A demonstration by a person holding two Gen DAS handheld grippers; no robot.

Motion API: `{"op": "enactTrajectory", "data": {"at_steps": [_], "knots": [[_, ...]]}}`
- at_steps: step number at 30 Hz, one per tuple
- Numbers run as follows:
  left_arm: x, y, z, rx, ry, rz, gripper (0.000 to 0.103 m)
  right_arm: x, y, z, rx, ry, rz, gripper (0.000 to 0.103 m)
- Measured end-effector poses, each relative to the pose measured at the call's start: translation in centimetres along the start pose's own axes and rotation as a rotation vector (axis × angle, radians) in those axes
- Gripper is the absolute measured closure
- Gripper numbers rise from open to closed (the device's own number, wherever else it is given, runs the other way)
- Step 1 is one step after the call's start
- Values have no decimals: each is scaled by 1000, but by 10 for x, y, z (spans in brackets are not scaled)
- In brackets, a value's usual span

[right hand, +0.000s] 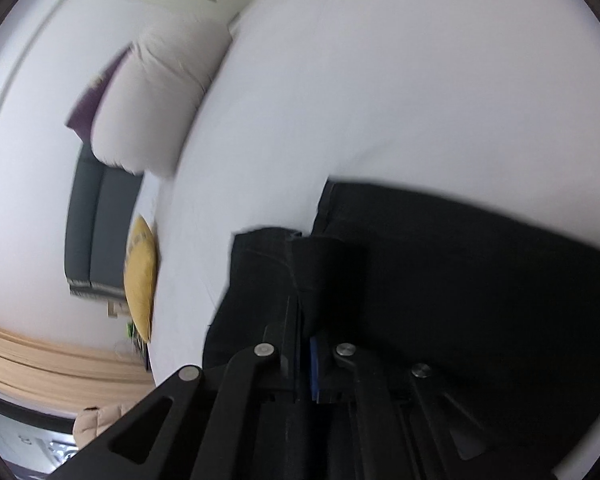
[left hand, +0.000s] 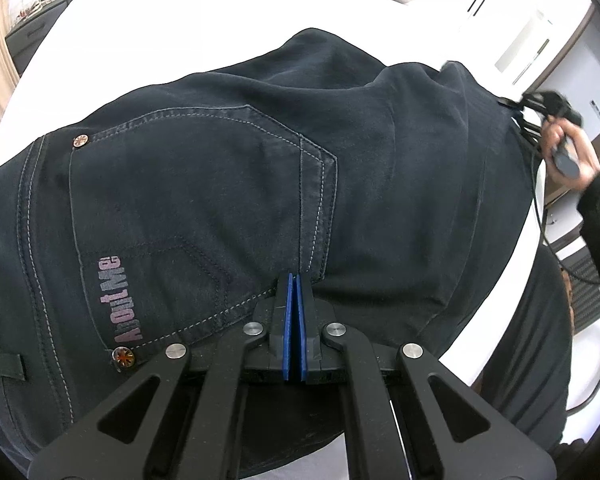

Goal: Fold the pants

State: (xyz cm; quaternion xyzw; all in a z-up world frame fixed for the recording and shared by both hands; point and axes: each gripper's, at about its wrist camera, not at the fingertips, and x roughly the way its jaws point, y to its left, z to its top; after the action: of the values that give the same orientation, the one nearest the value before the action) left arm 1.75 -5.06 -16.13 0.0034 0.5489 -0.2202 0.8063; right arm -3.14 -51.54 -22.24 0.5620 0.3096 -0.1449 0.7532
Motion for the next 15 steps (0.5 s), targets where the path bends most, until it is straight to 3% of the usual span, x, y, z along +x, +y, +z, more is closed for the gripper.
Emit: {"op": "enactTrajectory", "data": {"at_steps": [4, 7, 11, 15], "knots": [[-2, 6, 2, 0, 5, -10, 101, -54, -38, -11, 51, -112, -27, 99], [-4, 8, 5, 1, 11, -16, 101, -71, -79, -10, 143, -124, -9, 101], [-4, 9, 10, -3, 19, -11, 101, -74, -73, -11, 101, -147, -48, 100], [-4, 7, 14, -7, 22, -4, 101, -77, -74, -10, 130, -140, -16, 98]]}}
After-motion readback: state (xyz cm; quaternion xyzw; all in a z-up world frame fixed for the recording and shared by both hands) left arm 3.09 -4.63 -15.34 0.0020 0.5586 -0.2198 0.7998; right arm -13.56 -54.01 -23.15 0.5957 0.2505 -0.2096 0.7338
